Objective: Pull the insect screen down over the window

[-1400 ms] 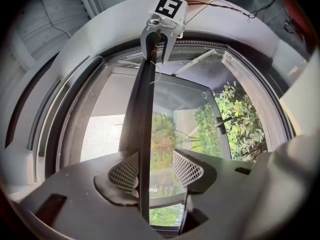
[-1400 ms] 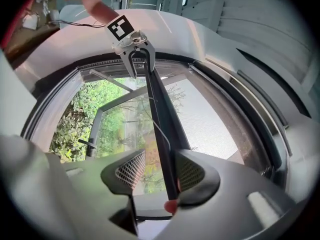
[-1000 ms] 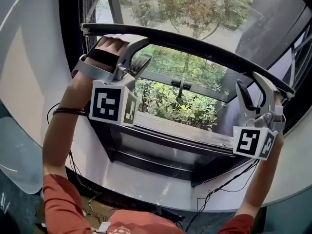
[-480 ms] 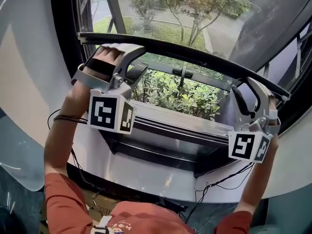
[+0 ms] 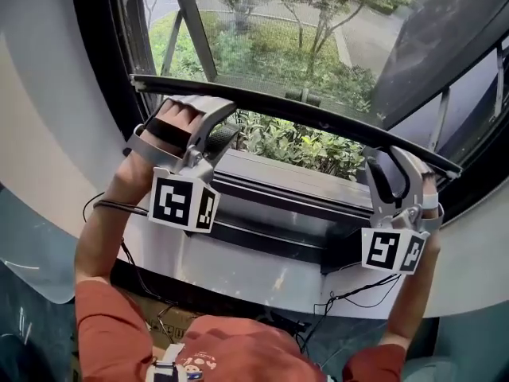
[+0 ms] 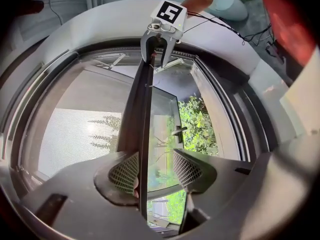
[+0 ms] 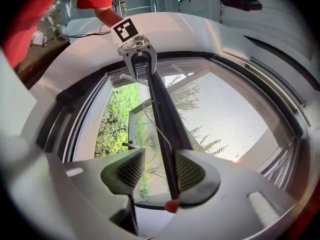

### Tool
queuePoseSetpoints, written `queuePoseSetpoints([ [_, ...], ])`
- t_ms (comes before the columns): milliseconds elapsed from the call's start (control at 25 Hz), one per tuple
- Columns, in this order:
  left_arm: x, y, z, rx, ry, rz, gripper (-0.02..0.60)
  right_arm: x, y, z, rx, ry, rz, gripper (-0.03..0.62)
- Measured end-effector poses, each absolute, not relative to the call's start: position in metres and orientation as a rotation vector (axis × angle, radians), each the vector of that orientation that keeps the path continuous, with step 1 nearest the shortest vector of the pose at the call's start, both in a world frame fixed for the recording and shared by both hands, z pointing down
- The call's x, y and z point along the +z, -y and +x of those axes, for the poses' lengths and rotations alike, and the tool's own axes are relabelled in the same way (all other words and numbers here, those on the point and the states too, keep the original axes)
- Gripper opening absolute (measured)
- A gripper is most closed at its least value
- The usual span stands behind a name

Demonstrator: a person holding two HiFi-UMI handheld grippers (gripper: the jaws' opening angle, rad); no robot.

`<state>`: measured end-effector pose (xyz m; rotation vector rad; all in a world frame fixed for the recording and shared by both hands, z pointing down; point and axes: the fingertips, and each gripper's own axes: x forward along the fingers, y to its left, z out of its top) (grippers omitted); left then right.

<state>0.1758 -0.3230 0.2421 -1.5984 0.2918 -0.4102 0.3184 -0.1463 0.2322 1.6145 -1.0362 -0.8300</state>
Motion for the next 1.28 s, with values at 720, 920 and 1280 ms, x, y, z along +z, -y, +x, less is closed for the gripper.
queuePoseSetpoints([
  [720,0.35,0.319,0.172,-0.549,-0.155,-1.704,0.201,0.339,0.145,0.316,-0.628,1.185,1.612,0.199],
  [920,0.376,0.317,0.17,-0.588,-0.121,-1.716,0.201,0.365,0.143,0.315,-0.572,1.222,1.606,0.199],
  [1280,0.441,0.314,0.161,-0.703,-0.018,-1.757,0.201,0.432,0.141,0.309,-0.428,1.281,1.538,0.199],
])
